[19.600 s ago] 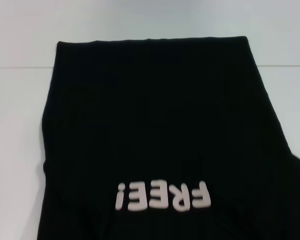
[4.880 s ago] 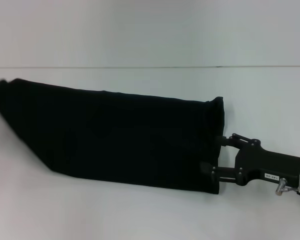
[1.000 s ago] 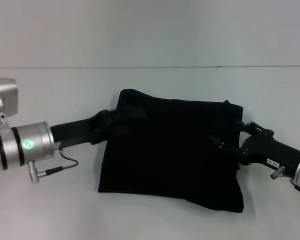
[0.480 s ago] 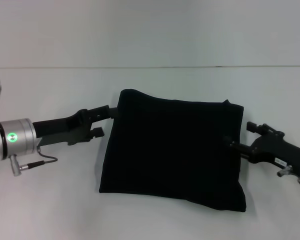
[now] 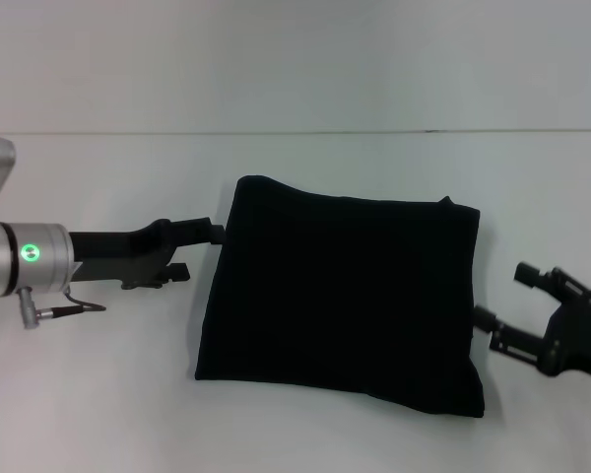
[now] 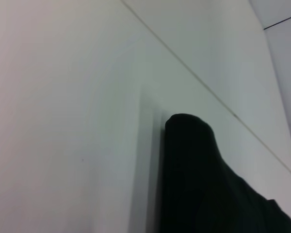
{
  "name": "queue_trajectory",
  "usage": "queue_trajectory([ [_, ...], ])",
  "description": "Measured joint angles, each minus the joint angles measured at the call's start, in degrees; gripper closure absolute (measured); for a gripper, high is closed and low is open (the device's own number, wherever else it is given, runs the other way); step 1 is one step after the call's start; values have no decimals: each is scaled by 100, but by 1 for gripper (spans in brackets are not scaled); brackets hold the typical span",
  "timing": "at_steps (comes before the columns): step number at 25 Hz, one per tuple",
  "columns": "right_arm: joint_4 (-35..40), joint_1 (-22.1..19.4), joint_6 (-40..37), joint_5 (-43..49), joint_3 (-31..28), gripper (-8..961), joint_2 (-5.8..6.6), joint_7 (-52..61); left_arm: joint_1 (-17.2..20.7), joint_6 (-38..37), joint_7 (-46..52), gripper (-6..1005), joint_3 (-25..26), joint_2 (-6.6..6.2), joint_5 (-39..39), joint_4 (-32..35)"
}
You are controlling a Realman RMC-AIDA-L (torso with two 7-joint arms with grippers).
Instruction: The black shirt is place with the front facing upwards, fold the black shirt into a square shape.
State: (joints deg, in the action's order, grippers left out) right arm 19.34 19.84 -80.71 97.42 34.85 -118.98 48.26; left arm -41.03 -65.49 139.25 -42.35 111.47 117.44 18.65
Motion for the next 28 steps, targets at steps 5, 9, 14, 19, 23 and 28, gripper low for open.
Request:
queue_trajectory([
  [5, -13, -28, -10, 212, -21, 14, -40, -23, -95, 131, 17, 47, -56, 131, 50, -19],
  [9, -13, -23, -36, 223, -1, 14, -52, -21, -180, 269, 8, 56, -94, 255, 123, -10],
  [14, -12, -16, -82, 232, 0, 13, -54, 14, -210, 478, -98, 72, -136, 421, 133, 87],
  [19, -10, -5, -108, 234, 4, 12, -54, 21, -285, 684, -126, 159, -436, 471, 142, 124],
  [23, -9, -2, -129, 234, 4, 13, -54, 23, -302, 792, -126, 229, -539, 500, 142, 124],
  [28, -9, 17, -129, 234, 4, 13, -54, 25, -300, 845, -128, 390, -545, 520, 141, 126],
])
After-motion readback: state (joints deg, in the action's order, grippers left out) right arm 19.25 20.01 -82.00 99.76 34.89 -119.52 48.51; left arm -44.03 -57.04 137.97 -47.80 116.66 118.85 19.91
